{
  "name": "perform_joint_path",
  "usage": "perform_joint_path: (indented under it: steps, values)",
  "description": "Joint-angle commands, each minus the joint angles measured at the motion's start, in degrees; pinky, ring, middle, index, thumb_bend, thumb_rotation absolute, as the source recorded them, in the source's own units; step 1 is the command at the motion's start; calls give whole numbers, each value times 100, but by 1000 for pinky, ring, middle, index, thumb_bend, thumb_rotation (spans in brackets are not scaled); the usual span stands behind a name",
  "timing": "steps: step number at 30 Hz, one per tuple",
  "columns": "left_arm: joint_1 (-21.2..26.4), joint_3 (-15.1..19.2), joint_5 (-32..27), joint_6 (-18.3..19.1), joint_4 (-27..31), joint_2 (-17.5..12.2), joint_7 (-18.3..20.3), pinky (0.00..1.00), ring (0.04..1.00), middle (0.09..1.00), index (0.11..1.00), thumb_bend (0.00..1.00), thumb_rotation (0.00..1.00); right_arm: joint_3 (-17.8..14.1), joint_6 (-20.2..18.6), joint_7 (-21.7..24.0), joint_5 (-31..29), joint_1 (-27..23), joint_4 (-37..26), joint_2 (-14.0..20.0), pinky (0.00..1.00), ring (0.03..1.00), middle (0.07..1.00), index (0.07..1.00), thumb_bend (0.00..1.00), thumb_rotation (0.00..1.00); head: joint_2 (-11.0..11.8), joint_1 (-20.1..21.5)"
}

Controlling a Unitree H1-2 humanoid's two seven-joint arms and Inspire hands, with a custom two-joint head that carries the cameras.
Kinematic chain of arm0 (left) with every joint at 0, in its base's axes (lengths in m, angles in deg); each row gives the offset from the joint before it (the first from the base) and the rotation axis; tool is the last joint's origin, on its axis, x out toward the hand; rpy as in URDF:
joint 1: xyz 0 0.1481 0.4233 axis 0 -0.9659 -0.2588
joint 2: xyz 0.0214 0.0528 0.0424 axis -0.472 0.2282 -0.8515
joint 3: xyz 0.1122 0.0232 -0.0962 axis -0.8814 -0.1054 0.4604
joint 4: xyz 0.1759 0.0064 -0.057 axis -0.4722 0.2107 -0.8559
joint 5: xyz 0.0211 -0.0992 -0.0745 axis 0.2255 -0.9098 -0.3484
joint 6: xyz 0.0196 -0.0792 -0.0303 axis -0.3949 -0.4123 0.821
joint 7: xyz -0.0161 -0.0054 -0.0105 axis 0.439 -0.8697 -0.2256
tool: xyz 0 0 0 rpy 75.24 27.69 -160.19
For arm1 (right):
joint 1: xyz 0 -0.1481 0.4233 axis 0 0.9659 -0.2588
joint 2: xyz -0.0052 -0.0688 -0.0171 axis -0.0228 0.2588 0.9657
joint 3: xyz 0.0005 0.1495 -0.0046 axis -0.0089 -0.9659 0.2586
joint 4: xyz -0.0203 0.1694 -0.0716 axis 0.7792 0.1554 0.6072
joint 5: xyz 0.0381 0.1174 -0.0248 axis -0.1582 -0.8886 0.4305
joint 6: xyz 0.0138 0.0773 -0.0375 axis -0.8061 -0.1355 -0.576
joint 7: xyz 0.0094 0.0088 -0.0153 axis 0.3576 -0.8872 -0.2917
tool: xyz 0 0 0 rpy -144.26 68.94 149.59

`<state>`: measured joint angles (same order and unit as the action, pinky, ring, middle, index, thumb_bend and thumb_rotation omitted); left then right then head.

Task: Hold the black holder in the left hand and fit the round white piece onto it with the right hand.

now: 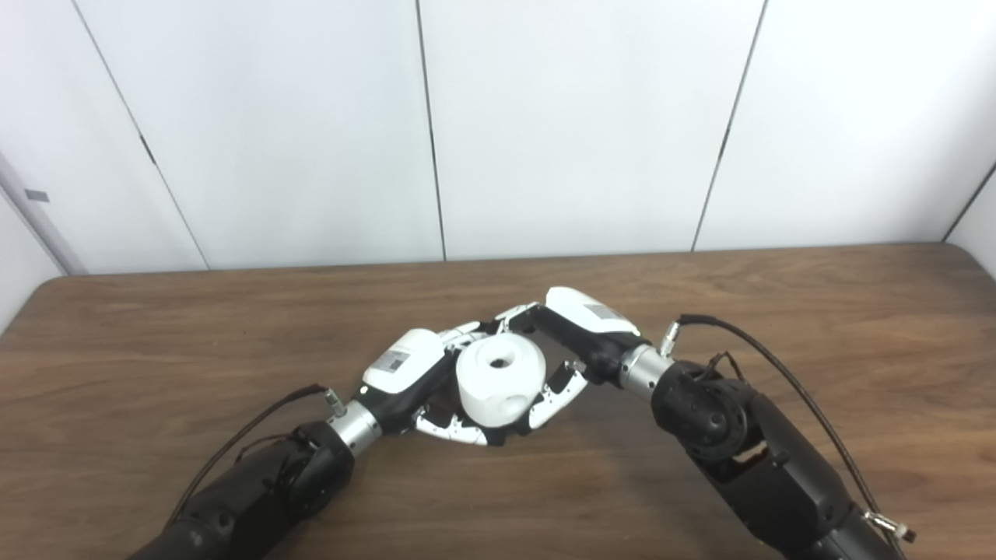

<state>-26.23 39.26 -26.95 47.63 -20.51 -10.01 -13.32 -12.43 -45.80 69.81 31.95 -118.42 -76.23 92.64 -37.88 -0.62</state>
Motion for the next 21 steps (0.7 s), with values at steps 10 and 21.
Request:
perform_joint_path:
  steps: [10,21]
  values:
    - [-593,-490,882,204,-151,251,1167,855,934,868,478,526,64,-5,-77,344,171,-155,-274,260,768,859,853,668,699,192,-13,12]
    - [-559,-492,925,189,-178,242,1186,857,938,876,478,525,63,-225,-124,82,190,-127,-257,87,724,924,1000,1000,1000,343,-31,2]
